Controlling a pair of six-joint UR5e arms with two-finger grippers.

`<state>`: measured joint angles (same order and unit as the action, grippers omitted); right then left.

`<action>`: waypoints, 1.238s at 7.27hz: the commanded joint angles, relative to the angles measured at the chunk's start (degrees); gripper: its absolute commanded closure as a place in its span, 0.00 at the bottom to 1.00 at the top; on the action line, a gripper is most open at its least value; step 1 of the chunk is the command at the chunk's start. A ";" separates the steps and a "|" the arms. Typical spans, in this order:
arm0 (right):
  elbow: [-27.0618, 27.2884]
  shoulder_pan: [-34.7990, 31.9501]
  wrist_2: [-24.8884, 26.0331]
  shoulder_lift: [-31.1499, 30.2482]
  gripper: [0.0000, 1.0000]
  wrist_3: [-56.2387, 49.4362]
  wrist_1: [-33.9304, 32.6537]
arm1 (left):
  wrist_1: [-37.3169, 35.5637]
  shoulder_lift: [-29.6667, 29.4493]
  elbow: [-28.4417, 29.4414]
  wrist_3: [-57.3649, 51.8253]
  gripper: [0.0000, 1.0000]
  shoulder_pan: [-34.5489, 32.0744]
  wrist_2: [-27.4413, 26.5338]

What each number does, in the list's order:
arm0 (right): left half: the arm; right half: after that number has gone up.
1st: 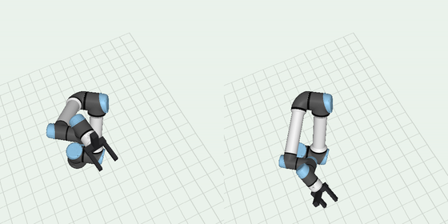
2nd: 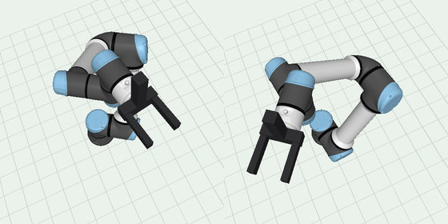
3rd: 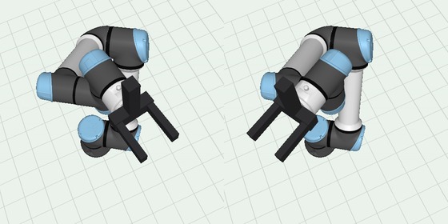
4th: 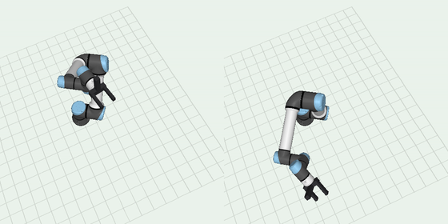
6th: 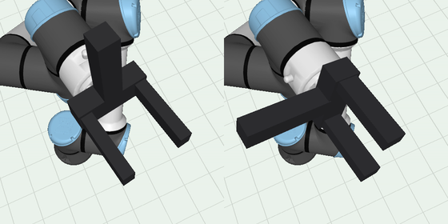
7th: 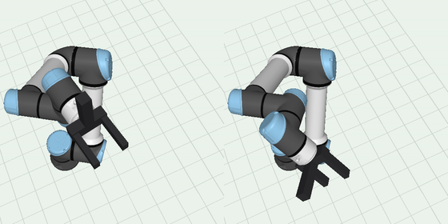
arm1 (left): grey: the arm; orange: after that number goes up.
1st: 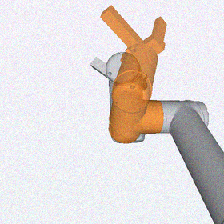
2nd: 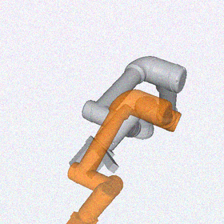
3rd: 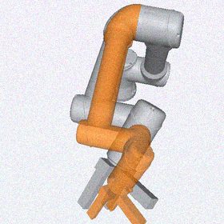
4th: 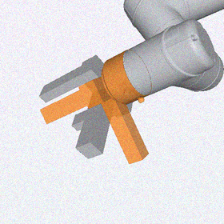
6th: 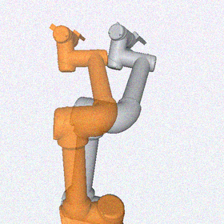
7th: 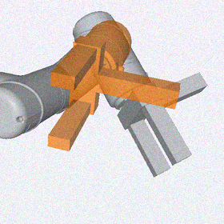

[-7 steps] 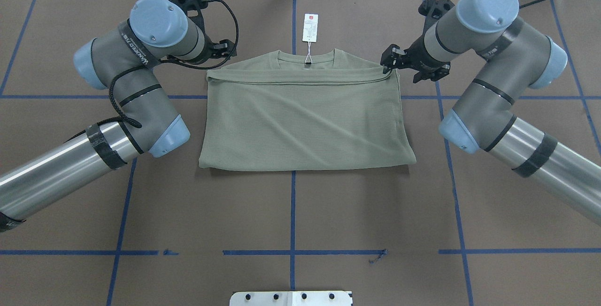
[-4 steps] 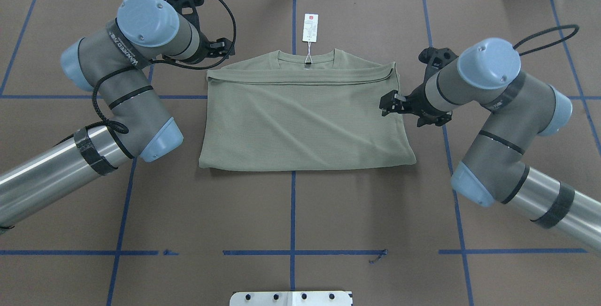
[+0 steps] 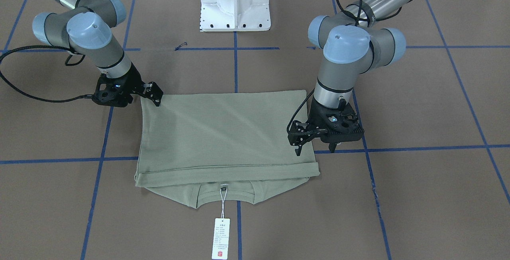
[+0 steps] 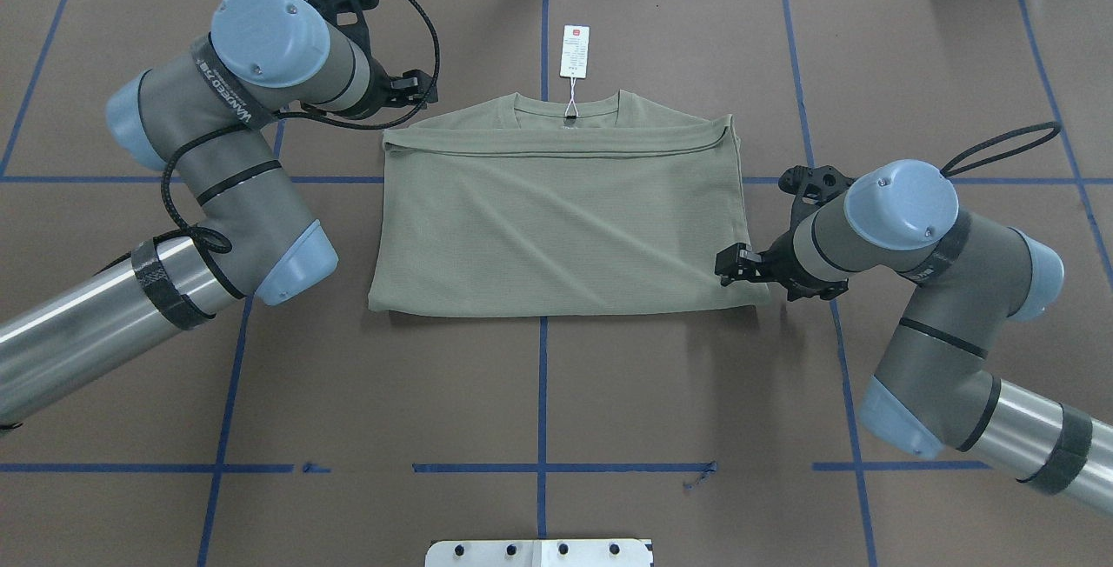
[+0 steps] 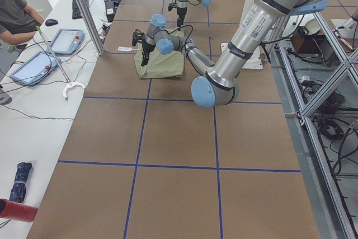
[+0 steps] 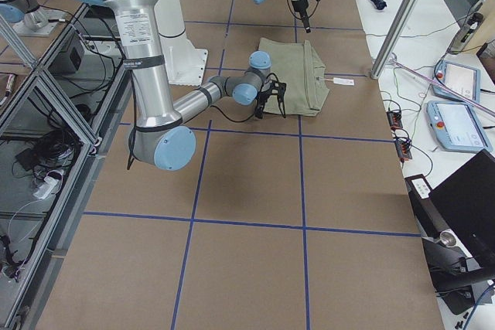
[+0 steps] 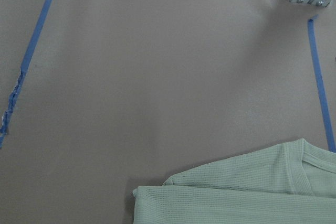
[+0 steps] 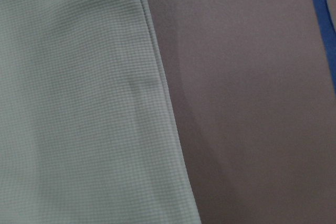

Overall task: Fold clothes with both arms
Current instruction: 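Move the right gripper down to the folded shirt's near corner and grasp it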

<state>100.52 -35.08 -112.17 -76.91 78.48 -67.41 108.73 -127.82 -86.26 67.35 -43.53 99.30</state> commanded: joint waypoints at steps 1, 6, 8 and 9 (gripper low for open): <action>0.38 0.98 0.29 -0.35 0.03 0.01 0.00 | -0.01 0.11 -0.05 -0.03 0.00 0.11 0.01; 0.38 1.42 0.91 -0.52 1.00 -0.43 0.09 | 0.08 0.29 0.04 -0.03 0.00 0.11 -0.08; 1.77 1.59 0.73 -1.65 1.00 -0.17 0.00 | 0.08 0.29 0.04 -0.03 0.00 0.11 -0.16; 5.44 3.86 0.29 -4.71 1.00 -0.08 -0.52 | 0.08 0.37 -0.05 -0.03 0.00 0.11 -0.16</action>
<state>102.73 -33.03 -111.49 -78.93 78.24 -67.50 108.81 -127.51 -86.24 67.32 -43.42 99.17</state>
